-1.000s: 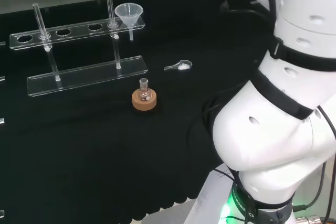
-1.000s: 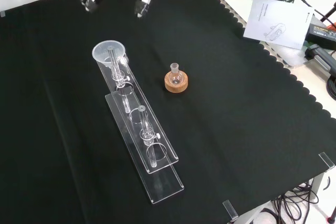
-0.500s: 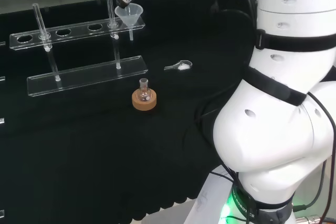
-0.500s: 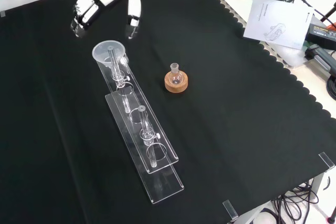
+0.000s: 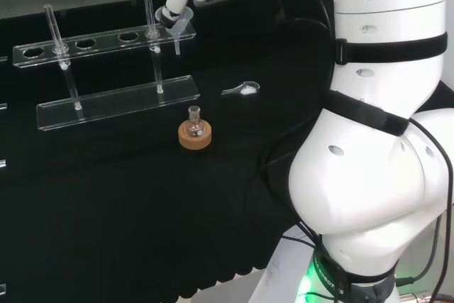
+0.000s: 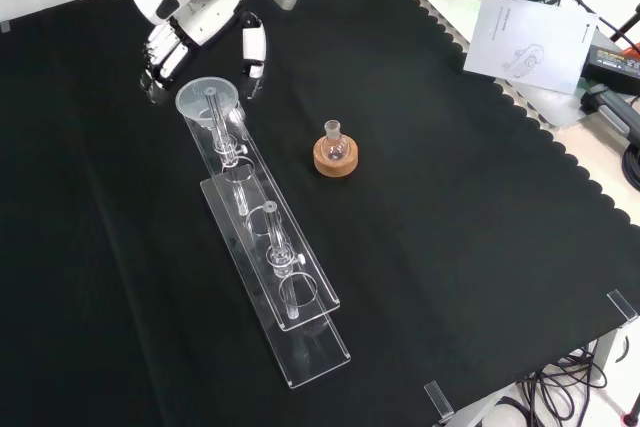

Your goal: Pick up the funnel from the transparent funnel stand.

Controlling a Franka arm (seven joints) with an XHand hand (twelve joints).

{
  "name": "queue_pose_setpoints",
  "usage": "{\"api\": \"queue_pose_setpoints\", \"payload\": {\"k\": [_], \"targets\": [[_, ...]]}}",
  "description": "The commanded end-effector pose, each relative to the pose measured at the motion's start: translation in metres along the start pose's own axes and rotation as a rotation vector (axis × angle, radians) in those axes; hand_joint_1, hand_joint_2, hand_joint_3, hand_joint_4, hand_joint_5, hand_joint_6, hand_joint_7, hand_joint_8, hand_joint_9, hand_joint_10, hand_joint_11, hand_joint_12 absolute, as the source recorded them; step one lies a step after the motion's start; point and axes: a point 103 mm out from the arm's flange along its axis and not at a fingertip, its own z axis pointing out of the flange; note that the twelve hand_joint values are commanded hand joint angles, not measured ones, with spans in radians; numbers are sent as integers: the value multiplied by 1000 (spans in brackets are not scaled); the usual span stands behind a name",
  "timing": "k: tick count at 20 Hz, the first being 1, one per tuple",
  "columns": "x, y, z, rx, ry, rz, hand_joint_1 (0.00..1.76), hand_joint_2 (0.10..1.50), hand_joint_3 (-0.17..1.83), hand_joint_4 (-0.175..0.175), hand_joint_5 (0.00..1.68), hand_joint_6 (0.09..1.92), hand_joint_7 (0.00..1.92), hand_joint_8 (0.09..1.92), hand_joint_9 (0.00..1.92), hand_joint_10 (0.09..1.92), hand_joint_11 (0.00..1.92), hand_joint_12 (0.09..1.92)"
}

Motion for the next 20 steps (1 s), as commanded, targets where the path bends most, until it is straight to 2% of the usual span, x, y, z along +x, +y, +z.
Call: {"api": "queue_pose_setpoints", "payload": {"k": [1, 16, 20], "targets": [[6, 6, 6, 18, -15, -1, 685, 741, 263, 3, 76, 87, 0, 382, 117, 802, 199, 1487], [14, 16, 10, 51, -44, 15, 717, 709, 301, 12, 79, 87, 0, 378, 133, 838, 268, 1497], [13, 17, 11, 58, -43, 21, 718, 698, 327, 13, 101, 87, 0, 433, 157, 843, 282, 1490]]}}
